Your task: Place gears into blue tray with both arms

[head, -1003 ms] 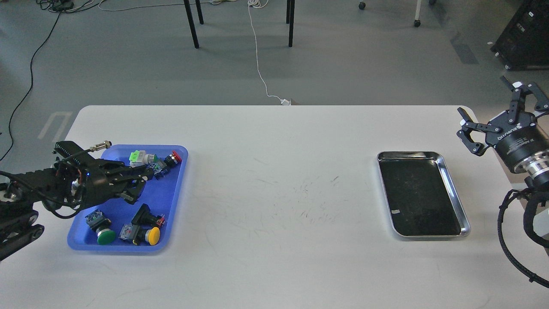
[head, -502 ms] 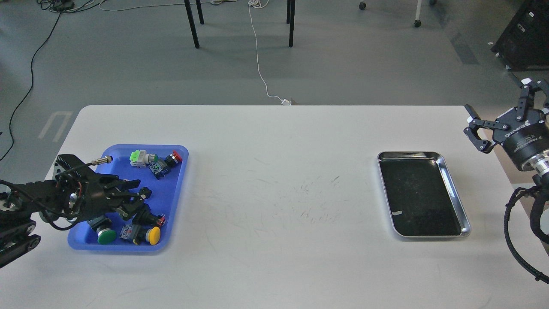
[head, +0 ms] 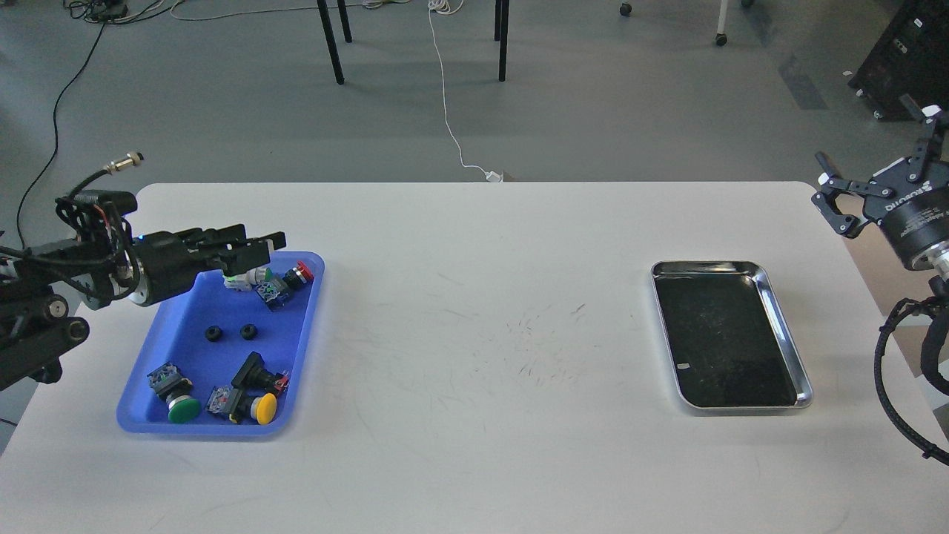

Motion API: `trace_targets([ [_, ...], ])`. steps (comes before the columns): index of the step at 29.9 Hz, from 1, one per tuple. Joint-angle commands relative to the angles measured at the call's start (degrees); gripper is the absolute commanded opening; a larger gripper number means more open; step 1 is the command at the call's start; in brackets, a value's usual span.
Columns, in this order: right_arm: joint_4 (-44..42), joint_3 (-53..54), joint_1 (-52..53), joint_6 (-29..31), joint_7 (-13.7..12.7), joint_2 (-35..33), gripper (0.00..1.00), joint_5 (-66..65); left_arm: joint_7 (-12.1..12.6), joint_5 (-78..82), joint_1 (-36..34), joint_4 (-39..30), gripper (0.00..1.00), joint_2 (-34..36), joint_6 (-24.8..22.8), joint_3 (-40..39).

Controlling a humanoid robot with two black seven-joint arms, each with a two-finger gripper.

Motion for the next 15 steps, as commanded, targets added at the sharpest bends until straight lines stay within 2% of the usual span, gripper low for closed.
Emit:
trace_targets([
  [1,-0.9,0.6,2.0,-2.5,0.0,1.6,0.98,0.0,0.3,-17.8,-3.0,0.1,0.98,-1.4,-1.2,0.0],
  [4,-3.7,3.1,3.5,-4.3,0.0,4.1,0.99,0.0,1.1,-28.1,-4.9,1.7,0.98,-4.4,-2.0,-0.5],
  [7,-7.5,4.6,5.7,-4.5,0.0,8.8,0.99,0.0,1.5,-36.1,-5.3,3.4,0.98,-8.8,-1.9,-4.5],
  [12,-9.9,4.6,9.1,-4.6,-3.9,13.3,0.99,0.1,1.7,-43.2,-5.1,8.4,0.98,-13.8,-2.2,-14.2],
  [15,-14.0,4.6,11.7,-4.4,-6.3,17.1,0.99,0.2,2.0,-50.2,-4.6,11.8,0.98,-17.7,-4.2,-19.3],
])
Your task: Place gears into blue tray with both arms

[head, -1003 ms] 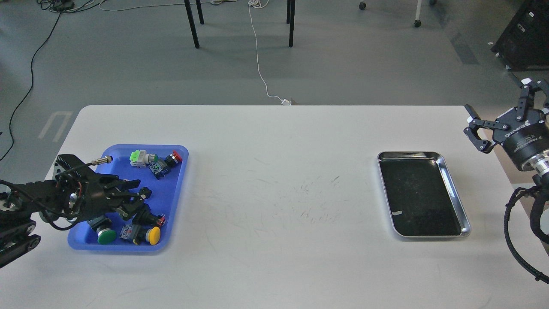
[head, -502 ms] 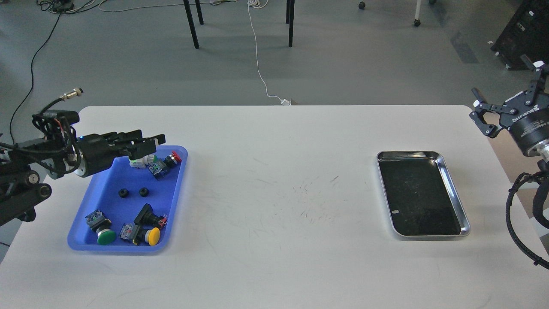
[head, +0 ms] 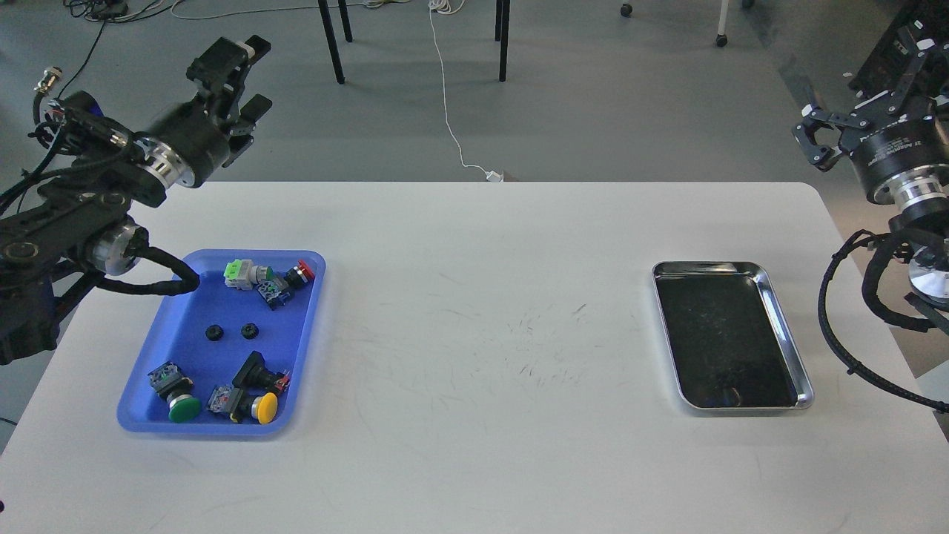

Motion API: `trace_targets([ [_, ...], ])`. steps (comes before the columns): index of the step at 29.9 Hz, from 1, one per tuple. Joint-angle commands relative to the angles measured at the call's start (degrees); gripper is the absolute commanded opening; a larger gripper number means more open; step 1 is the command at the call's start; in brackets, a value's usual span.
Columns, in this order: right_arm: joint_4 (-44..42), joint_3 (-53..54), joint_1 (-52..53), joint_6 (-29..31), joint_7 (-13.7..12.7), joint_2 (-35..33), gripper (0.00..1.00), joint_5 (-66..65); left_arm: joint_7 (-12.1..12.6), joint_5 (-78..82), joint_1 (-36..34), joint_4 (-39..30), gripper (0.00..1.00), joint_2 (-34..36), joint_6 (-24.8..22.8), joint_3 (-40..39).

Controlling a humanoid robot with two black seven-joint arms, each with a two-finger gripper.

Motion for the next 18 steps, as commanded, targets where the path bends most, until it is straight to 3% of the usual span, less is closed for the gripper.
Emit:
trace_targets([
  [1,-5.2,0.4,3.3,0.4,-3.4,4.3,0.99,0.4,0.7,-8.1,0.7,4.0,0.98,-4.2,-2.3,-5.4],
  [3,-9.9,1.3,5.7,0.4,-6.7,6.6,0.99,1.1,1.5,-12.3,0.7,6.0,0.98,-5.3,-3.4,-6.0],
  [7,-18.1,4.2,9.2,0.9,-10.3,11.8,0.99,1.8,4.5,-20.4,0.5,11.5,0.98,-7.9,-4.4,-8.7],
  [10,-21.3,5.7,10.2,3.3,-12.9,14.2,0.99,1.8,6.1,-24.5,0.5,15.9,0.98,-10.5,-9.0,-12.1],
  [12,-23.4,5.9,10.2,6.6,-13.3,15.7,0.99,1.8,6.1,-25.0,0.6,19.3,0.98,-12.2,-12.4,-13.6],
  [18,-32.2,7.1,10.2,13.2,-13.2,20.8,0.99,1.8,6.0,-26.7,0.7,24.5,0.98,-15.6,-14.8,-15.8],
])
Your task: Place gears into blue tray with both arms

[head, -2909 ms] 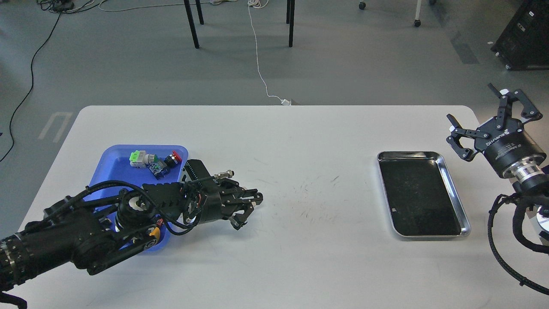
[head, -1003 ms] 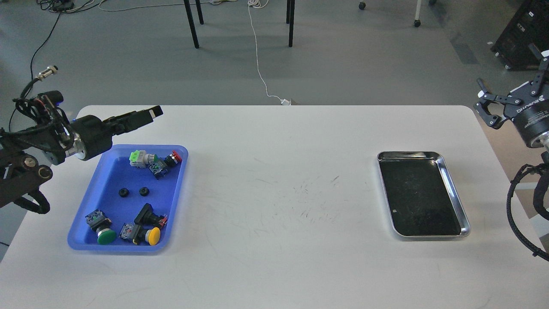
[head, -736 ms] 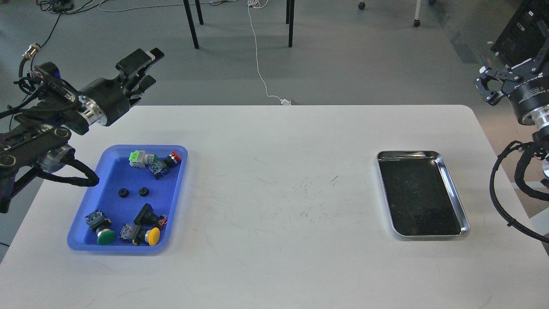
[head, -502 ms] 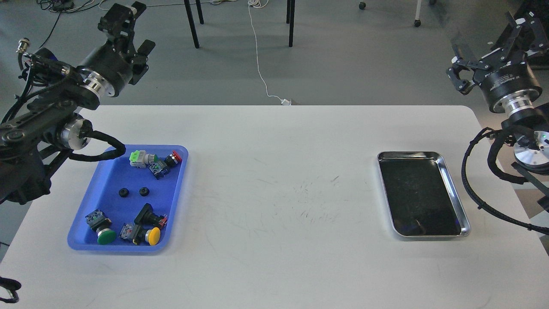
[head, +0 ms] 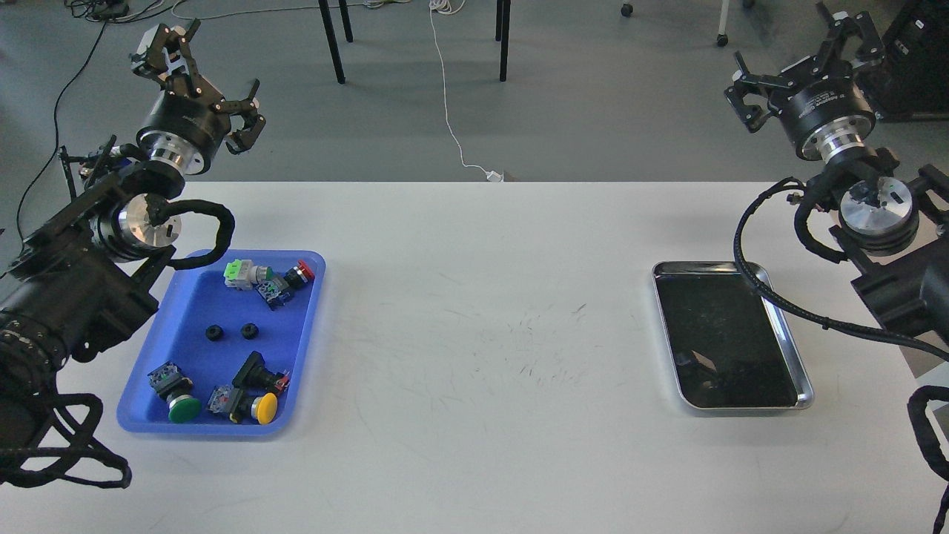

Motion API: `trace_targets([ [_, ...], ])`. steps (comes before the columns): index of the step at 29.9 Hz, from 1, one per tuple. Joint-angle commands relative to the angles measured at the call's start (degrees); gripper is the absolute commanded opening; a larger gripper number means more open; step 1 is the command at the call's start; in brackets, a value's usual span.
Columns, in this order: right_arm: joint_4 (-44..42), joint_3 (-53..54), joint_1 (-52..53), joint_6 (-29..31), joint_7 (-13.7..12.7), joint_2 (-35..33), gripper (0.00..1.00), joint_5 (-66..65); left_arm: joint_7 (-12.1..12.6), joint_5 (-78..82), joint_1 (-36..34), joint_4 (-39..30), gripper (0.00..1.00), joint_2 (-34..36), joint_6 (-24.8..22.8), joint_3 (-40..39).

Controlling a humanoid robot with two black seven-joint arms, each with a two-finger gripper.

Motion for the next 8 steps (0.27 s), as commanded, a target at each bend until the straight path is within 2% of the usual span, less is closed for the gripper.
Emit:
trace_targets([
  [1,-4.3,1.6,0.0,2.8,0.3,2.7,0.99,0.0,-0.2,-2.3,0.1,1.3,0.98,-1.0,-2.3,-1.4],
  [8,-3.5,-1.9,0.3,4.2,0.8,3.7,0.99,-1.7,-0.9,-3.7,0.6,1.3,0.98,-1.5,-2.8,-0.6],
])
